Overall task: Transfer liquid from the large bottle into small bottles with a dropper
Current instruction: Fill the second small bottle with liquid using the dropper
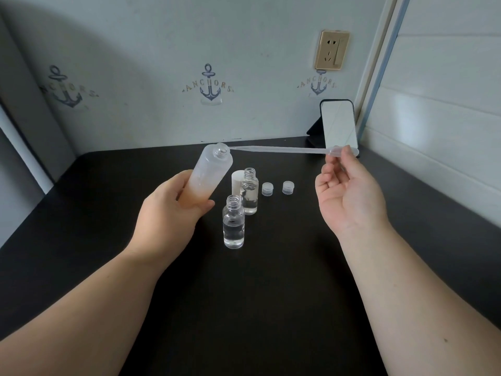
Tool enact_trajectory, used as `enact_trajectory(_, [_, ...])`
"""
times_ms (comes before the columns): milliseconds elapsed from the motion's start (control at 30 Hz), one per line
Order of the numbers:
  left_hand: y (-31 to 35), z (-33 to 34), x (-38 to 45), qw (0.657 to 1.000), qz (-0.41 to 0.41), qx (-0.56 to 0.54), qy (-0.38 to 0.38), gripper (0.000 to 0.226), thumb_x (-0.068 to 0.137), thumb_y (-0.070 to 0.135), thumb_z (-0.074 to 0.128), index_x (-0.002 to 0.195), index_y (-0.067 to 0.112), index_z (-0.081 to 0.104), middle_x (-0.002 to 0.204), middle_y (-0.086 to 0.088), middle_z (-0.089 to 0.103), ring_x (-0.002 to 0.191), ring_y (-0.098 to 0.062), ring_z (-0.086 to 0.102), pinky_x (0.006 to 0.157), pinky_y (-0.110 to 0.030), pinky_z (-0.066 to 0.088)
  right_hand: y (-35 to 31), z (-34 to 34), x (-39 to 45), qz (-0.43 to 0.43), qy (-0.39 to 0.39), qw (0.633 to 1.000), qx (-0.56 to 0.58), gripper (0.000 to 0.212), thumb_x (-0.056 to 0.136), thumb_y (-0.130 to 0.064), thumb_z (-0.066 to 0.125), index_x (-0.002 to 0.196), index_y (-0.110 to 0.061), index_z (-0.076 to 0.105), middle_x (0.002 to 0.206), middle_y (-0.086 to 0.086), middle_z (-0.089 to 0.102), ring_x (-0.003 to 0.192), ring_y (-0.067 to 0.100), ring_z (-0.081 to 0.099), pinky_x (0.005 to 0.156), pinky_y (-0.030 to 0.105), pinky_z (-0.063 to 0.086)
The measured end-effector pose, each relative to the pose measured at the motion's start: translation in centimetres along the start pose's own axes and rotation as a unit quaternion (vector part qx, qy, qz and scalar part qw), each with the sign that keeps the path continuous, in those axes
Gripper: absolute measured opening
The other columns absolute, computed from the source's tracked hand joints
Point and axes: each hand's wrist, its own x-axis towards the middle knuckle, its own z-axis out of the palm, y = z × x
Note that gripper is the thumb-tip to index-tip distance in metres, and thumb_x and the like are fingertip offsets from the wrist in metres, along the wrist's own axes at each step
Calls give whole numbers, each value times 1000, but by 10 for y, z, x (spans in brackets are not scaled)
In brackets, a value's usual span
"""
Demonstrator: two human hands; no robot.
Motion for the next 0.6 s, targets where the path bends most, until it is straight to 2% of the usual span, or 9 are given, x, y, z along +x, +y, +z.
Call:
enact_trajectory(67, [-2, 1, 1, 1000, 2, 7, 3, 45, 84, 30, 77, 95, 66, 53, 97, 30, 61, 91, 7, 57, 70, -23, 42, 0, 0, 0, -3, 3, 1000, -4, 18, 93, -20, 72, 80, -9, 79, 78, 2, 69, 62, 10, 60, 58, 20, 48])
enact_trajectory(167, [-7, 1, 2, 999, 5, 30, 19, 39, 85, 28, 76, 112, 51, 59, 97, 22, 61, 93, 6, 54, 72, -18, 38, -1, 0, -1, -9, 7, 1000, -5, 17, 93, -18, 72, 80, -9, 79, 77, 1, 68, 61, 10, 59, 57, 20, 47])
enact_trajectory(333, [-8, -1, 4, 995, 31, 75, 53, 43, 83, 19, 77, 115, 42, 61, 96, 27, 54, 94, 20, 45, 72, -12, 31, -1, -1, 0, -14, 21, 1000, -4, 10, 92, -16, 72, 86, -8, 75, 76, 0, 67, 59, 10, 57, 56, 19, 46])
enact_trajectory(433, [-10, 0, 3, 994, 36, 92, 49, 44, 83, 17, 78, 116, 42, 61, 96, 26, 54, 87, 6, 45, 73, -11, 31, -1, -1, 1, -14, 22, 1000, -9, 9, 92, -14, 72, 86, -7, 74, 73, 0, 65, 58, 10, 55, 55, 20, 44])
enact_trajectory(533, [-12, 1, 3, 991, 53, 117, 31, 46, 82, 16, 79, 119, 38, 64, 103, 21, 57, 97, -3, 49, 78, -14, 34, -1, 0, 1, -18, 8, 999, -29, 9, 91, -11, 71, 83, -8, 74, 72, 0, 65, 58, 10, 55, 55, 20, 44])
enact_trajectory(600, [-13, 2, 3, 990, 59, 129, 20, 48, 82, 16, 80, 122, 37, 65, 109, 17, 60, 104, -13, 53, 84, -24, 39, 0, 0, 1, -23, -13, 998, -49, 15, 91, -9, 70, 77, -10, 76, 73, 1, 67, 60, 10, 55, 56, 20, 45])
